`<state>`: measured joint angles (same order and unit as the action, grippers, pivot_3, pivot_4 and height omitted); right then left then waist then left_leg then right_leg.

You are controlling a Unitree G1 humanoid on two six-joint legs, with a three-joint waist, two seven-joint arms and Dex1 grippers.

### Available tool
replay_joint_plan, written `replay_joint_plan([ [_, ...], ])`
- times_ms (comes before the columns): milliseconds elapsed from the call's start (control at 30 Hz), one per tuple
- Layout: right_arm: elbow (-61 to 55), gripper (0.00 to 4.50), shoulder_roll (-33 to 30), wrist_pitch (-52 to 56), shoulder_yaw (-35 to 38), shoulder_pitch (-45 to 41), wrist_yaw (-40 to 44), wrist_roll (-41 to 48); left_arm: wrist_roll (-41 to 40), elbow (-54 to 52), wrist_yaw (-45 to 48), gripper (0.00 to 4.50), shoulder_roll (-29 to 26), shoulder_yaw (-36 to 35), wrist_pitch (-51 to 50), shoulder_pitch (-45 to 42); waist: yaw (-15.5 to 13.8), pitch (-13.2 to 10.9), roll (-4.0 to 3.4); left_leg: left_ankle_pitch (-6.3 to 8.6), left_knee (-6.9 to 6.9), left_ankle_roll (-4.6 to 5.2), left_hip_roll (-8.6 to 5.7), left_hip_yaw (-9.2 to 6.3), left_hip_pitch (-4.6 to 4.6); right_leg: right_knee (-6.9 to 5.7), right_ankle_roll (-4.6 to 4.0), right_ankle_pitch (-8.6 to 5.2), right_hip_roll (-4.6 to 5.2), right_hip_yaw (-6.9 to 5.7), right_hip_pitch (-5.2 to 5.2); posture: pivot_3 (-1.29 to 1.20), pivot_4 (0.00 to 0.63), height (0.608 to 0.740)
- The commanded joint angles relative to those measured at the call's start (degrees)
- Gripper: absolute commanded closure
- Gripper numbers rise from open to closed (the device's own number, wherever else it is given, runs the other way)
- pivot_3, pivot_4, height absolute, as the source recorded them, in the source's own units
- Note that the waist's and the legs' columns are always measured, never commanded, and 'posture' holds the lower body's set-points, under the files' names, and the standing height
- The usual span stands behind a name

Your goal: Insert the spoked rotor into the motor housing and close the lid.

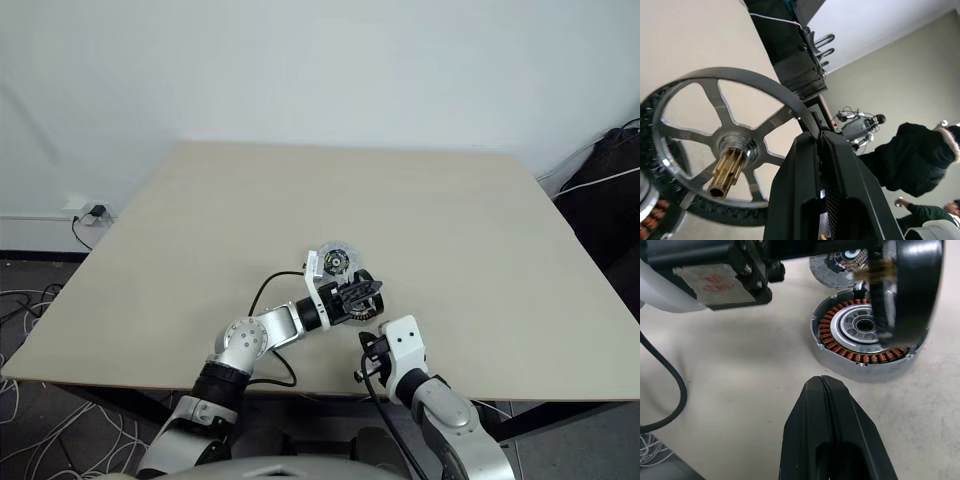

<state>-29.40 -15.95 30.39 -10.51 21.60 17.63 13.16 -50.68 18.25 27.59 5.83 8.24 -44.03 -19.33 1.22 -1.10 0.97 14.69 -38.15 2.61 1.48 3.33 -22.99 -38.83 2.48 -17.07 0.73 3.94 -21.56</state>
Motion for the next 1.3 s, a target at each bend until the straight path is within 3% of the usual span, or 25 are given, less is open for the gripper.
replay_joint_plan([
  [33, -1.6, 4.50, 0.2, -1.3, 0.8, -0.2, -0.1, 0.1, -0.5, 0.2, 1.3, 4.20, 9.6, 0.2, 1.4, 0.9, 0.0, 0.0, 0.00, 0.00, 0.00, 0.00, 0.00, 0.00, -0.01, 0.00, 0.00, 0.00, 0.00, 0.00, 0.00, 0.00, 0.000, 0.740],
  [700, -1.9, 4.50, -0.1, -1.2, 1.0, 0.0, -0.4, 0.0, 5.8, 12.0, 0.1, 4.20, 12.1, -4.4, 7.8, -4.0, -0.1, 0.0, 0.00, 0.00, -0.05, 0.09, -0.05, -0.02, -0.36, 0.04, 0.08, 0.04, -0.03, 0.01, -0.12, 0.00, 0.000, 0.740],
  [1300, -1.4, 4.50, 0.1, -1.3, 0.5, -0.6, -0.1, -0.1, 9.3, 9.7, -4.3, 4.20, 9.0, -6.1, 5.2, 0.7, 0.1, 0.1, 0.00, 0.00, -0.07, 0.09, -0.03, -0.02, -0.23, 0.03, 0.10, 0.06, -0.03, 0.01, 0.00, 0.00, 0.000, 0.740],
])
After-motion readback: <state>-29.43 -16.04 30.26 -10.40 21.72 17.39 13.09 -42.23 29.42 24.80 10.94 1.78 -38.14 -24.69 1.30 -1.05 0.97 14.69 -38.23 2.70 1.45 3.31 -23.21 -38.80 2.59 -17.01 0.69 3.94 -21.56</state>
